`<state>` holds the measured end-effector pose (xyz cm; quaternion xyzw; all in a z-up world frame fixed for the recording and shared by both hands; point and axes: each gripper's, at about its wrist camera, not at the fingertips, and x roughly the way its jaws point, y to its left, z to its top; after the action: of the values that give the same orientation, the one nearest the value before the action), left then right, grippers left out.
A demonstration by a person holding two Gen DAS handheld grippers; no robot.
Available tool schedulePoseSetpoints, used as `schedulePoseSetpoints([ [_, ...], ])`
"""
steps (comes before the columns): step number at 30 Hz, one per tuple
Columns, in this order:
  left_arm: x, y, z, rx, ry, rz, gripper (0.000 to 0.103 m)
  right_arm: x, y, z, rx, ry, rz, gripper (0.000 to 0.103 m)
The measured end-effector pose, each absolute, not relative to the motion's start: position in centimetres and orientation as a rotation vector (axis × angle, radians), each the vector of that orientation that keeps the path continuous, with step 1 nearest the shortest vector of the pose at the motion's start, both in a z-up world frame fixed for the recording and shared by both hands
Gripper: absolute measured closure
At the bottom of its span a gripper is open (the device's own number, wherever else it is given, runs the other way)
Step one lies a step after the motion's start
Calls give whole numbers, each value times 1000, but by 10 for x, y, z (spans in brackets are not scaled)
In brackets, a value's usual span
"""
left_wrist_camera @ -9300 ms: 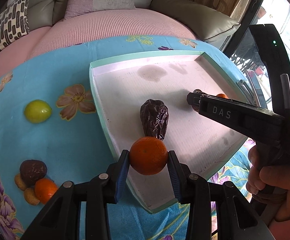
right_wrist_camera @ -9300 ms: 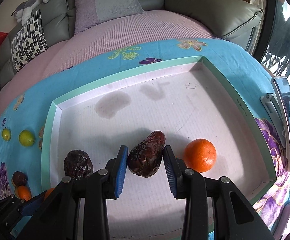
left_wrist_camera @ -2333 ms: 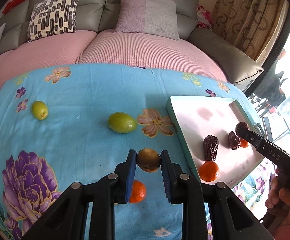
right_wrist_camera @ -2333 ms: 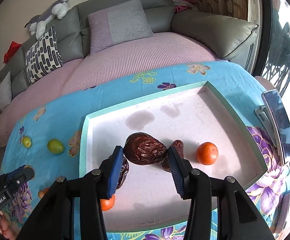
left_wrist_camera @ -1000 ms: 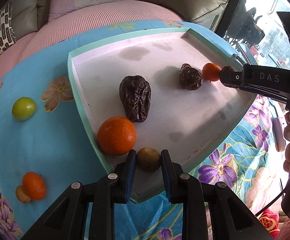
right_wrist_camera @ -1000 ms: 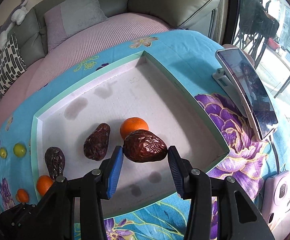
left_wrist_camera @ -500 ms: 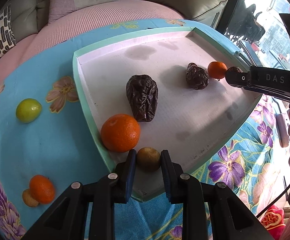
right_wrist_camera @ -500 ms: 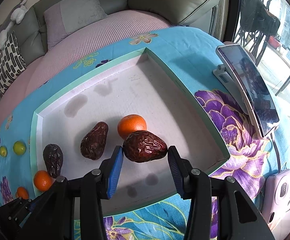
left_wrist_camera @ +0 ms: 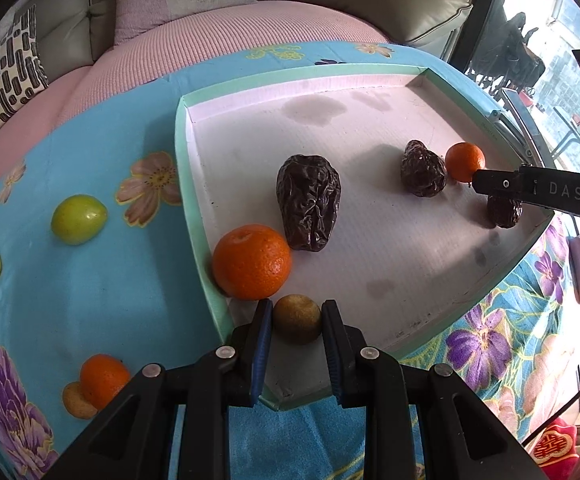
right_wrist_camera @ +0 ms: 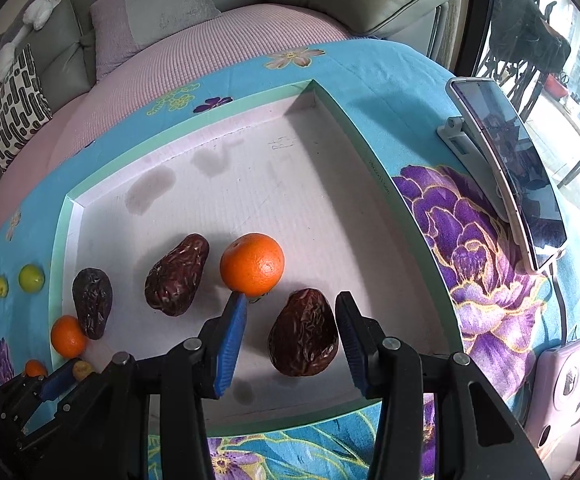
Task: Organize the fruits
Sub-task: 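Lower and release the date from the right gripper while the left releases the brown fruit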
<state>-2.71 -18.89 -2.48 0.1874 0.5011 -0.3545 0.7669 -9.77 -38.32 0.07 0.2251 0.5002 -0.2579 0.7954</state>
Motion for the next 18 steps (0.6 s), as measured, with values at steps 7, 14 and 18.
schedulePoseSetpoints([
  [7,-29,-188,-24,396,1090,-775,76,-94,-380,-3,459,1102,-559,55],
  [14,-30,-186,-17,349,1113,-814,76,-92,-382,-8,465,1117,-573,49],
  [18,-35,-184,-7,337,1082,-844,75,-92,-384,-9,469,1117,-583,43],
])
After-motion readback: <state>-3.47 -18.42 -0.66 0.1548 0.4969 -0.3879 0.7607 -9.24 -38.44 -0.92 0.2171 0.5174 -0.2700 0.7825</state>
